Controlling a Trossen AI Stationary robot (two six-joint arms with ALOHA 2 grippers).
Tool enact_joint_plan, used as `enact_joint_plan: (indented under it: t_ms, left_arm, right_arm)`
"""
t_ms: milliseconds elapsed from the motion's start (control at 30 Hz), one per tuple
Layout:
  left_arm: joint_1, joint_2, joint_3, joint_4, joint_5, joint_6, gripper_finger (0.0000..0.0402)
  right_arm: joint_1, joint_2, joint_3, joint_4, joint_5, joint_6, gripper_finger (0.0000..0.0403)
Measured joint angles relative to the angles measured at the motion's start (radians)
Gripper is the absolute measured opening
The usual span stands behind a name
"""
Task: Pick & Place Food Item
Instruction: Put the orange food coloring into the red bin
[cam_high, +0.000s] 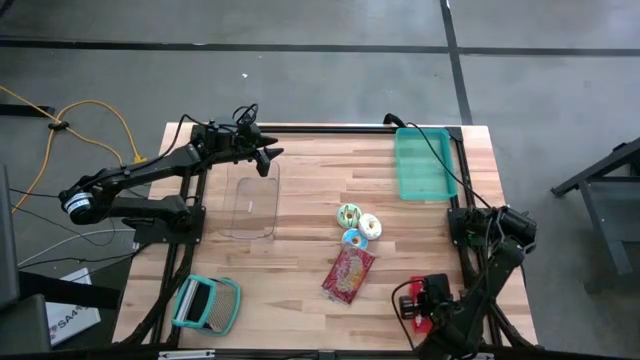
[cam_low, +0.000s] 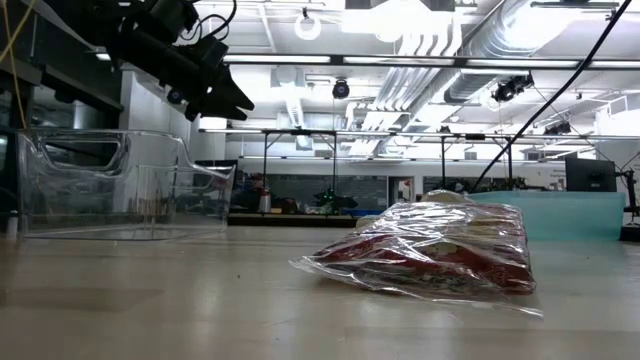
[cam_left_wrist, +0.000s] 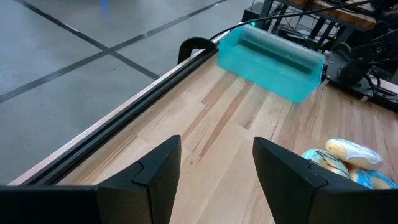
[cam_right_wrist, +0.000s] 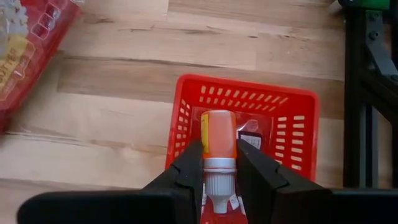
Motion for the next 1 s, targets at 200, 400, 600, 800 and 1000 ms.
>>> enact_joint_plan:
  t_ms: [200, 400, 600, 800, 1000]
  left_arm:
    - [0.000, 0.000, 0.000, 0.000, 0.000, 0.000, 0.0195]
    - [0.000, 0.000, 0.000, 0.000, 0.000, 0.001, 0.0195]
    - [0.000, 0.000, 0.000, 0.000, 0.000, 0.002, 0.0195]
    - [0.000, 0.000, 0.000, 0.000, 0.000, 0.002, 0.0195]
    - [0.000, 0.000, 0.000, 0.000, 0.000, 0.001, 0.0195]
  right_arm:
    - [0.015, 0.003, 0.000, 0.044, -0.033, 0.001, 0.0067]
    - [0.031, 0.038, 0.000, 0.089, -0.049, 0.021, 0.0067]
    - [0.034, 0.088, 0.000, 0.135, -0.082, 0.027, 0.0067]
    - [0.034, 0.128, 0.000, 0.165, -0.092, 0.027, 0.0067]
    - [0.034, 0.156, 0.000, 0.180, -0.092, 0.028, 0.0068]
